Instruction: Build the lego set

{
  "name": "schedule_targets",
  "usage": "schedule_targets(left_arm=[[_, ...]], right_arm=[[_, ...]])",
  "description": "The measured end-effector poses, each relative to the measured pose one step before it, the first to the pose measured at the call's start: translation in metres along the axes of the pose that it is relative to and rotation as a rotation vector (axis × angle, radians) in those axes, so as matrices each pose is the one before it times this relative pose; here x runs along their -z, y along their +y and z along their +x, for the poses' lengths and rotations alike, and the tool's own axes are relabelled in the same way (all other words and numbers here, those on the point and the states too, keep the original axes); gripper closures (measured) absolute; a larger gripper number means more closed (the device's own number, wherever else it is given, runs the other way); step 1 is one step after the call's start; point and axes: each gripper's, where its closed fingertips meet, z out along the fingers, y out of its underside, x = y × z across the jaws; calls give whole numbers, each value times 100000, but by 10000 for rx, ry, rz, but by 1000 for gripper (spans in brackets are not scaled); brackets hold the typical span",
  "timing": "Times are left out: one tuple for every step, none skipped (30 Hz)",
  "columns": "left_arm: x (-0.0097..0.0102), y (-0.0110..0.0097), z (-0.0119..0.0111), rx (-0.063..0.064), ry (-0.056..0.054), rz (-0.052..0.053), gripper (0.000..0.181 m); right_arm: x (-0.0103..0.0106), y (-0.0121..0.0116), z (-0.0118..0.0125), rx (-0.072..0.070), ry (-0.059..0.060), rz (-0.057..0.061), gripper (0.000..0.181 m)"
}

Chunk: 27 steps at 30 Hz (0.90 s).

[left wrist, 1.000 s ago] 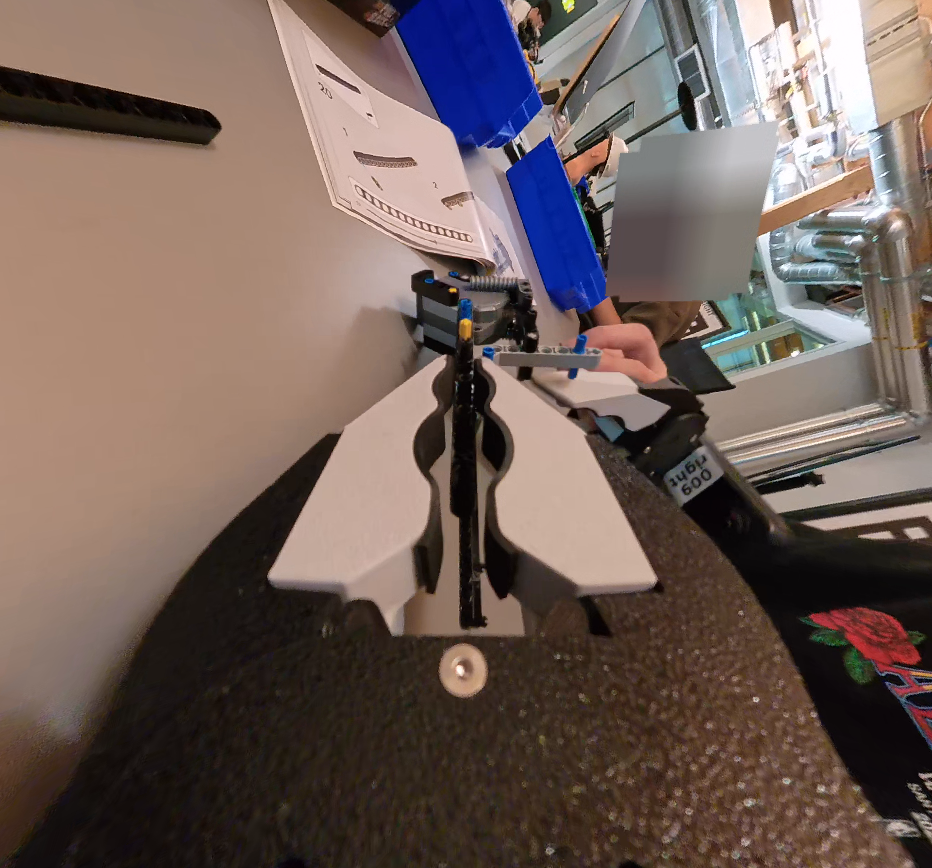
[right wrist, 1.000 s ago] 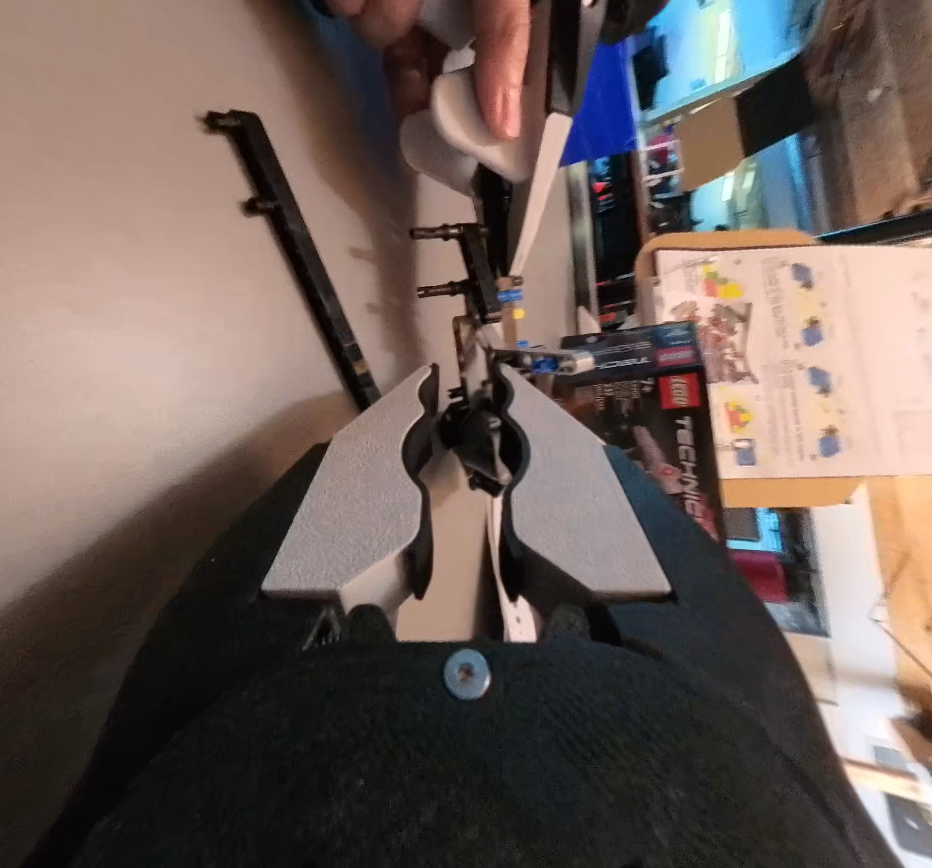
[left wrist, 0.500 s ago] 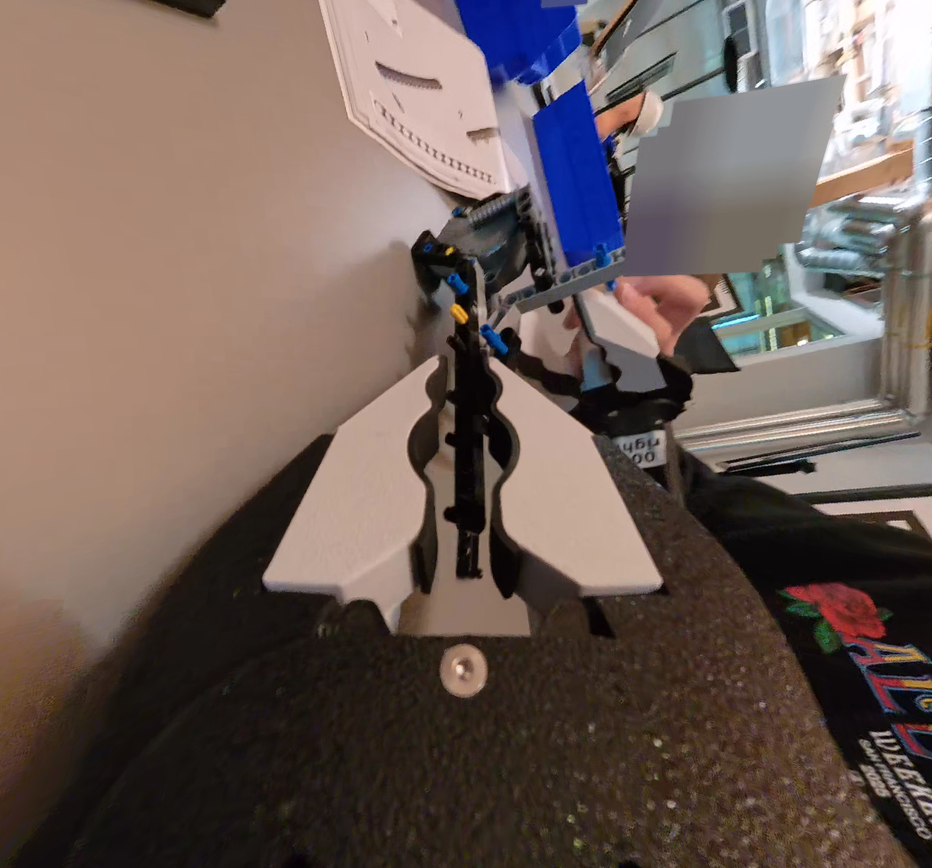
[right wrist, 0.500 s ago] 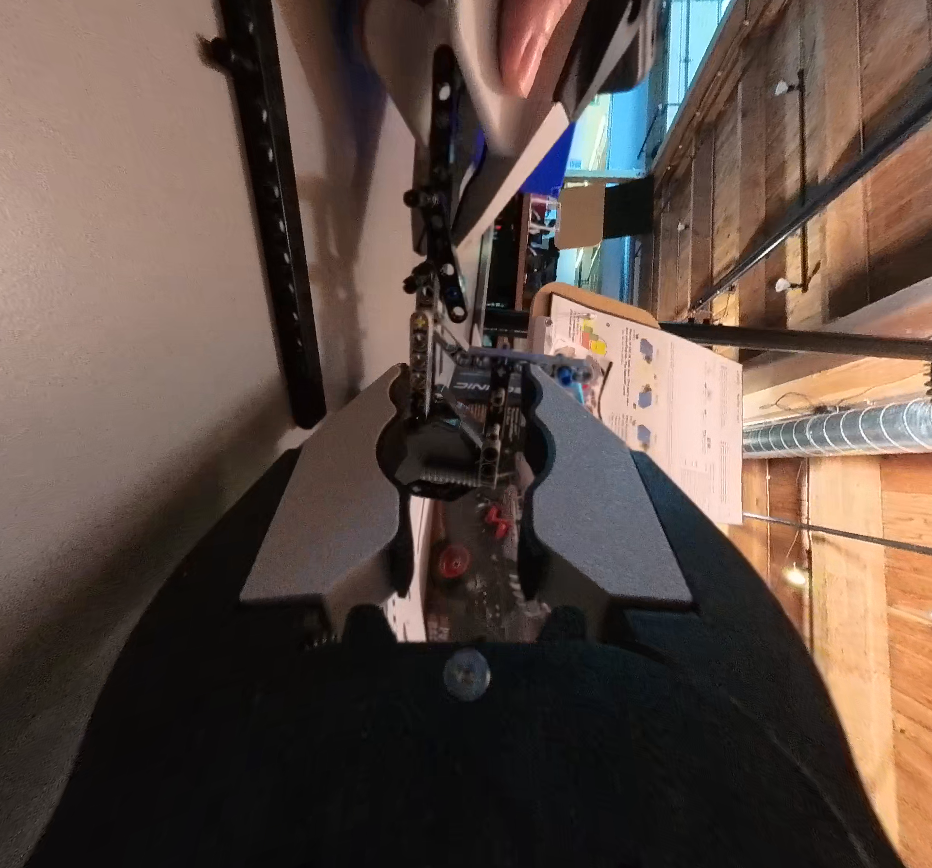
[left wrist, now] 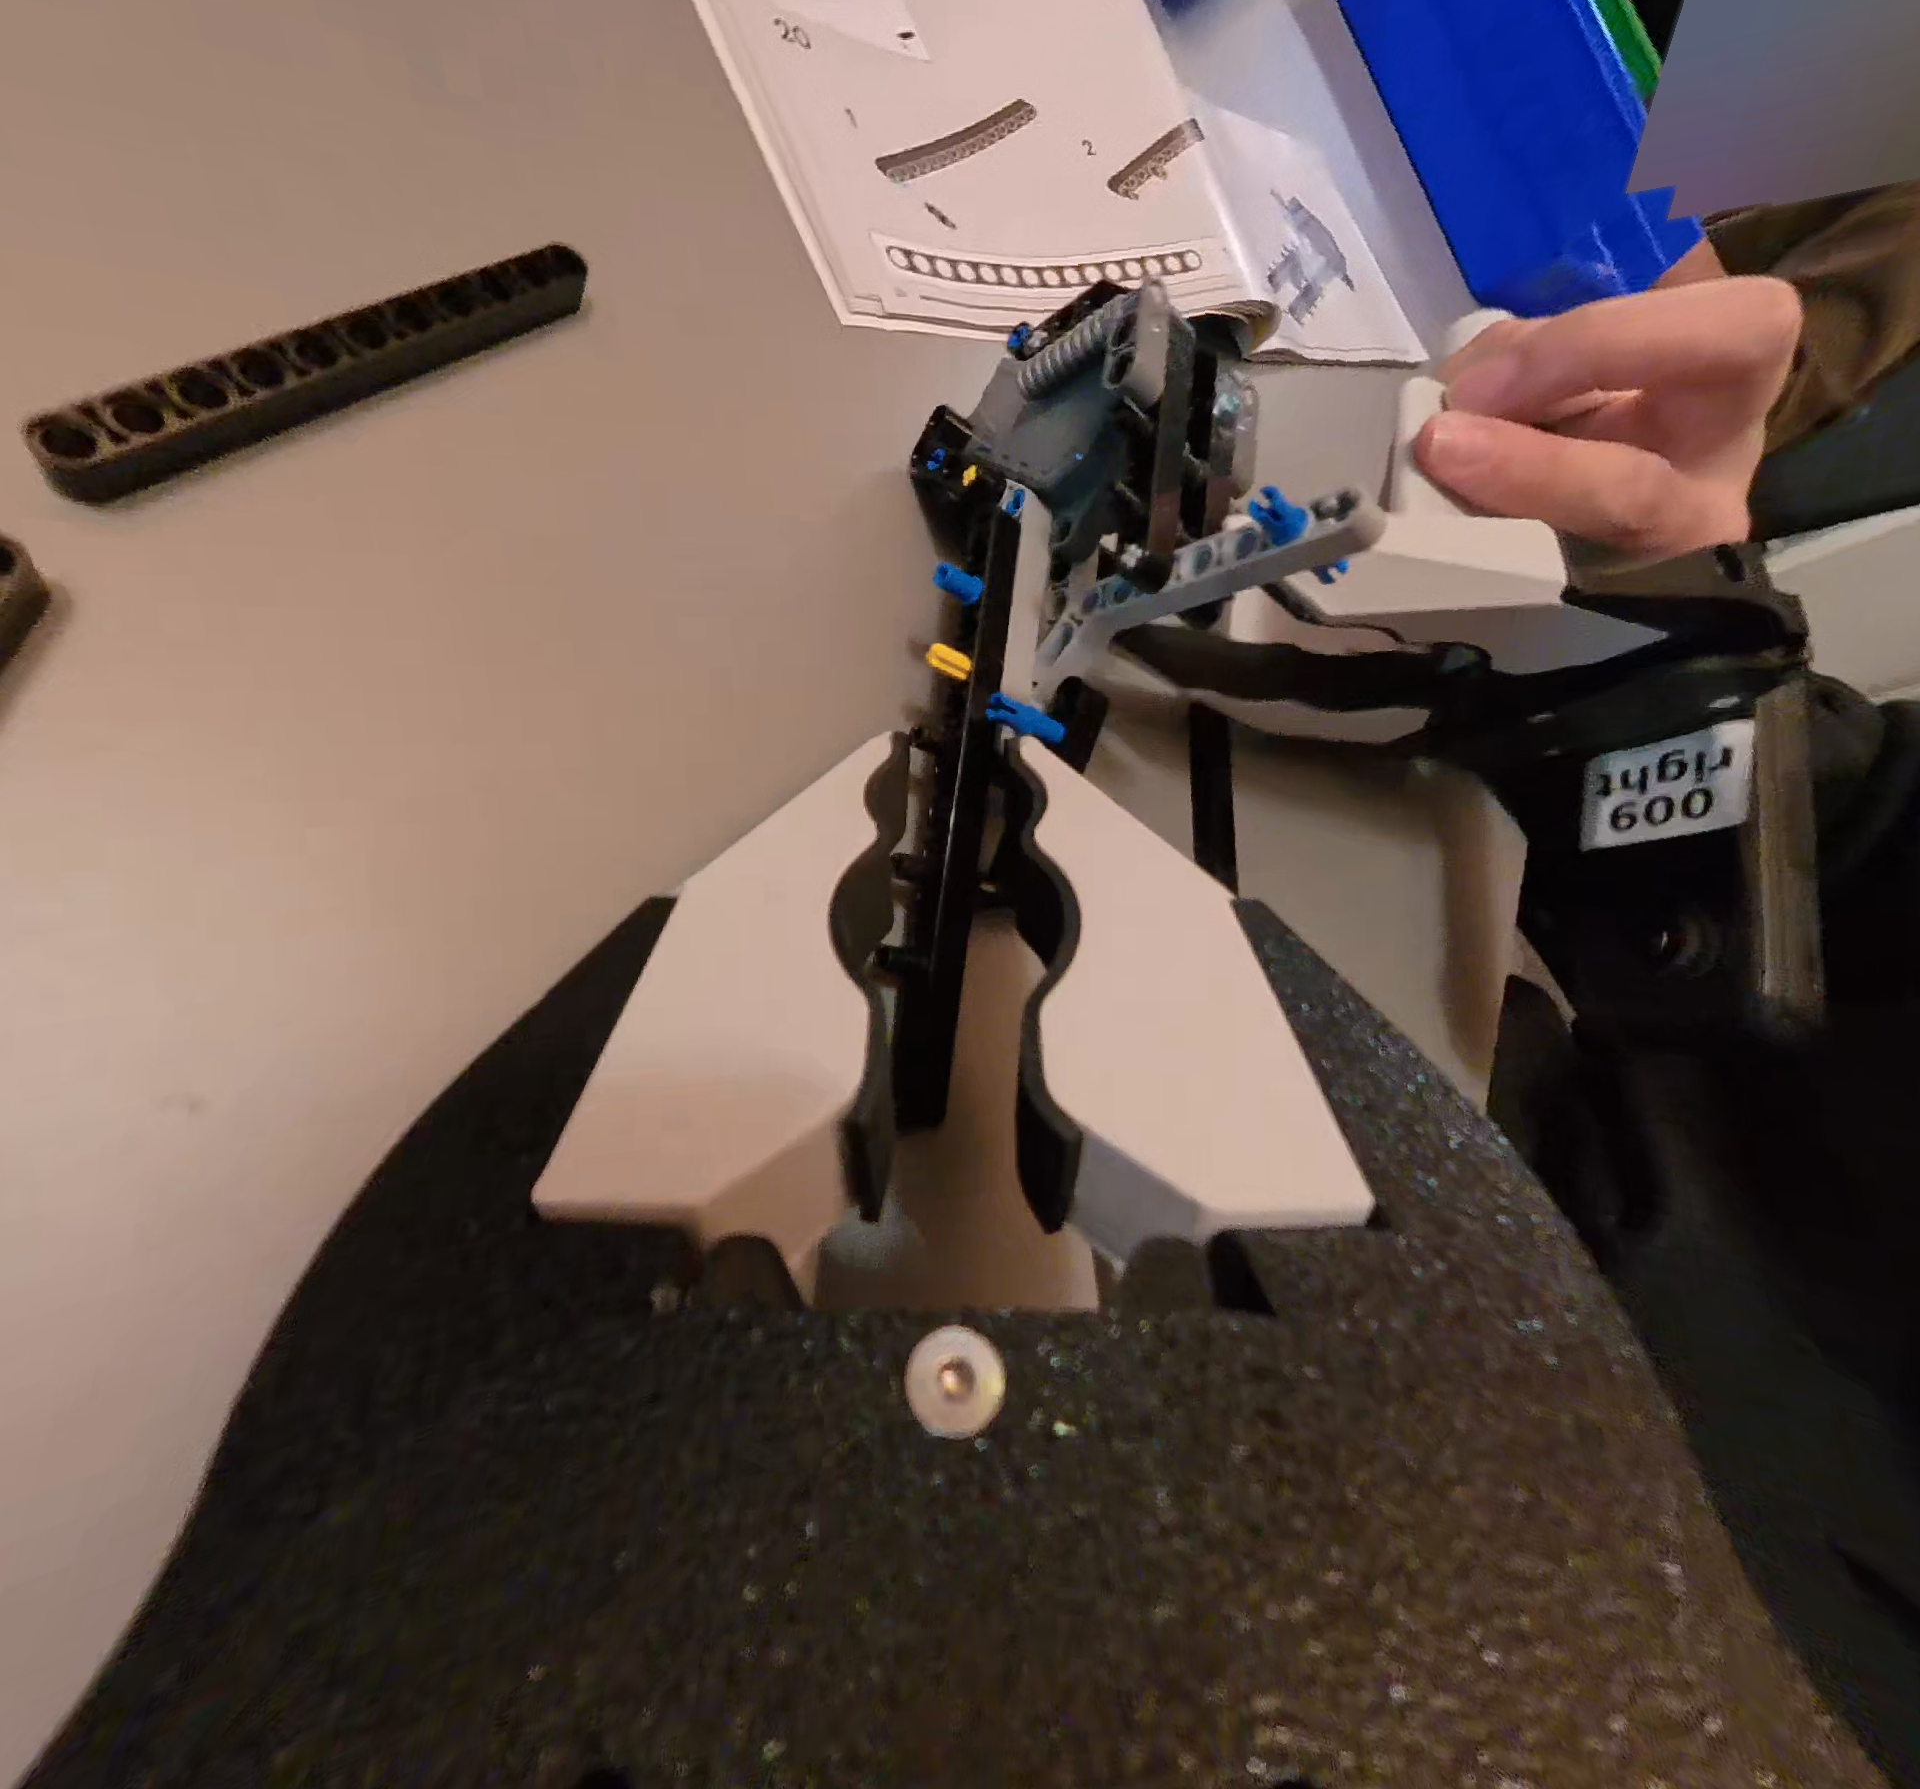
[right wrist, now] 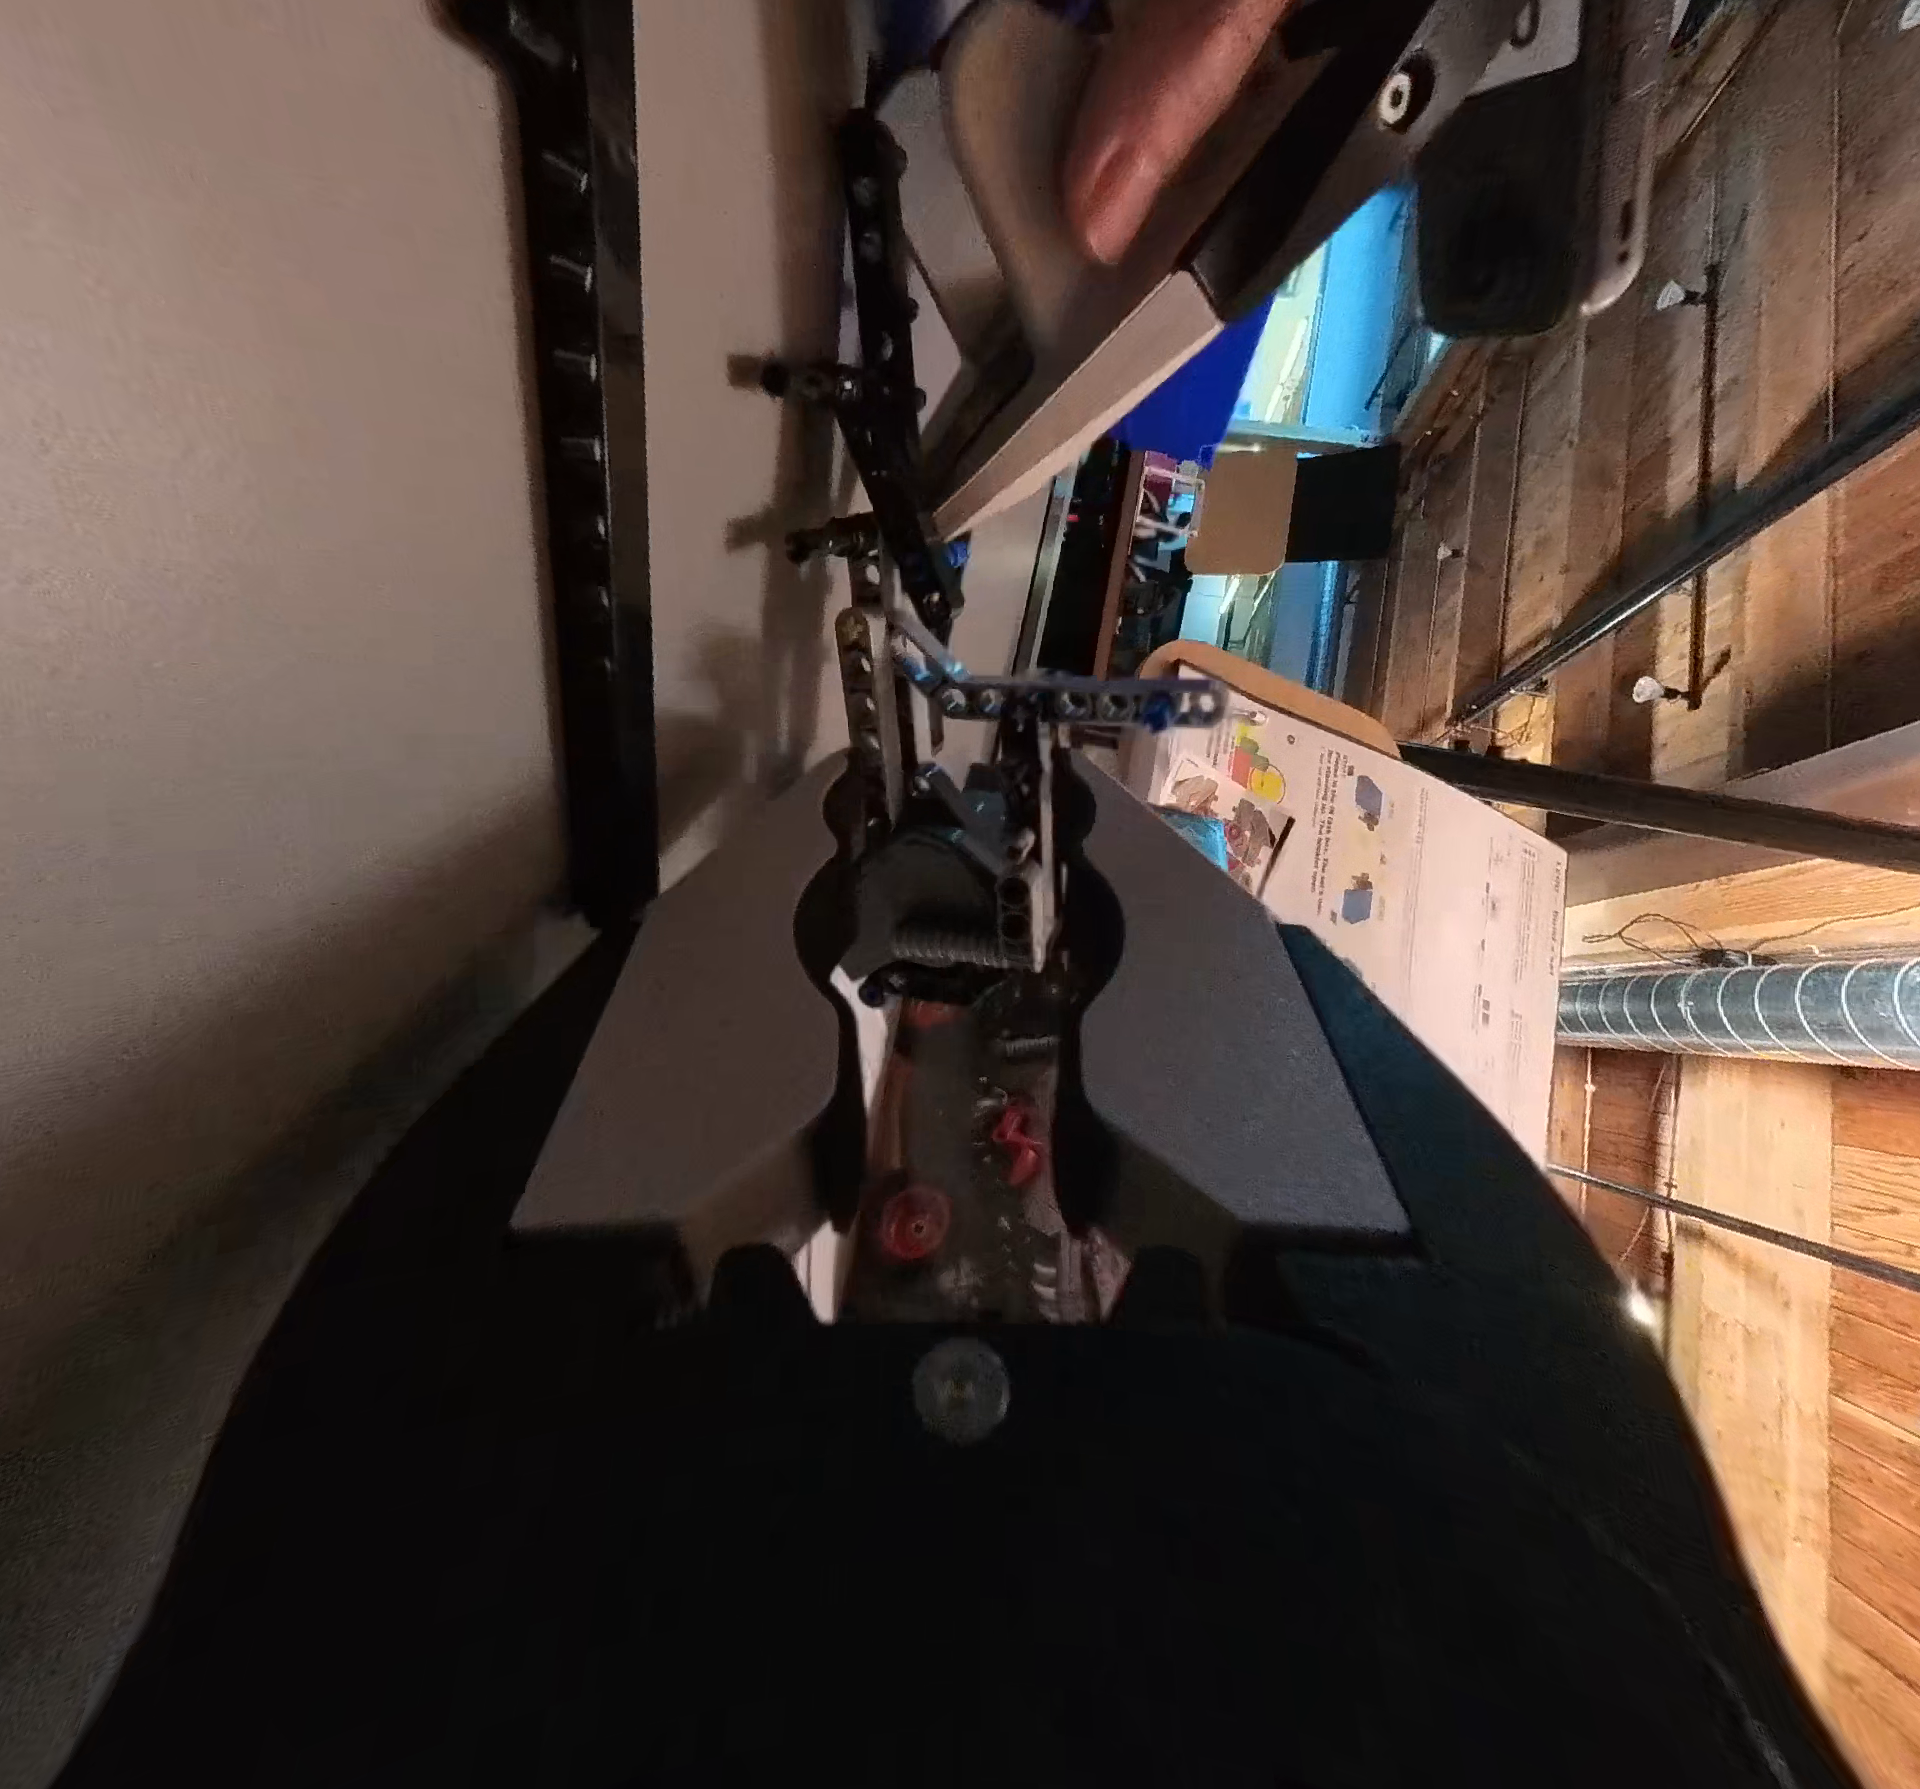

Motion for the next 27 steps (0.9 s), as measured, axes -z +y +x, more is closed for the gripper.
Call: schedule_targets(left_arm=[[164, -143, 235, -235, 129, 68, 164], [291, -203, 302, -243, 124, 153, 162], [428, -290, 220, -294, 30, 226, 161], [535, -302, 300, -384, 41, 246, 161], [578, -271, 380, -405, 75, 221, 162], [559, -258, 294, -358, 13, 202, 162], [499, -180, 168, -293, -37, 148, 161], [359, -5, 138, -190, -3, 41, 159], [223, 209, 148, -64, 83, -99, 159], [71, 391, 1, 67, 80, -253, 159], [-78, 488, -114, 139, 70, -345, 158], [-176, 478, -192, 157, 65, -361, 156], [-238, 415, -204, 113, 58, -338, 156], [-336, 394, -4, 7, 181, -323, 156], [-379, 332, 85, -2, 243, -298, 155], [-370, 216, 3, 90, 162, -234, 154], [-278, -17, 51, 123, 160, -95, 154], [-306, 19, -31, 83, 96, -122, 154], [-317, 24, -112, 66, 4, -92, 155], [-327, 85, -112, 151, -50, -115, 156], [-279, 130, 181, 136, 74, -136, 160], [-253, 203, 494, 49, 203, -122, 160], [-226, 236, 530, -27, 188, -104, 161], [-183, 160, 331, -13, 60, -9, 163], [-133, 17, 222, 55, 5, 75, 163], [-122, 7, 204, 162, 21, 89, 163], [-80, 53, 244, 182, 64, 56, 162]], right_arm=[[510, 441, 250, 168, -63, -120, 151], [701, 378, 561, -172, 73, -110, 151], [803, 104, 363, -566, -186, 123, 151], [876, -433, -645, -908, -899, 417, 153], [829, -645, -1198, -1175, -1245, 478, 152], [673, -820, -1161, -1066, -1103, 497, 150], [454, -806, -419, -614, -443, 476, 150], [235, -670, 176, -149, 86, 388, 151], [-36, -350, 80, 87, 45, 194, 151], [-308, 147, -460, 105, -320, -107, 150], [-457, 450, -875, 80, -657, -304, 149], [-600, 536, -838, 119, -611, -363, 147], [-604, 158, -150, 120, -160, -172, 154], [-491, -230, 232, 157, 108, 83, 157], [-404, -370, 159, 111, 24, 162, 159], [-331, -240, -82, 81, -114, 63, 163], [-355, -33, -72, 162, -144, -30, 169], [-368, 166, 46, 280, -56, -111, 175], [-75, 349, 328, 381, 212, -222, 177], [-120, 757, 419, 307, 271, -414, 179], [-94, 1227, 388, -29, 207, -679, 178], [79, 1216, 239, -331, 95, -619, 177], [313, 550, 22, -482, 2, -168, 175], [578, -178, -220, -545, -74, 279, 170], [708, -600, -417, -570, -149, 465, 164], [696, -455, -225, -672, -8, 300, 163], [594, -30, 24, -826, 160, -55, 163]])
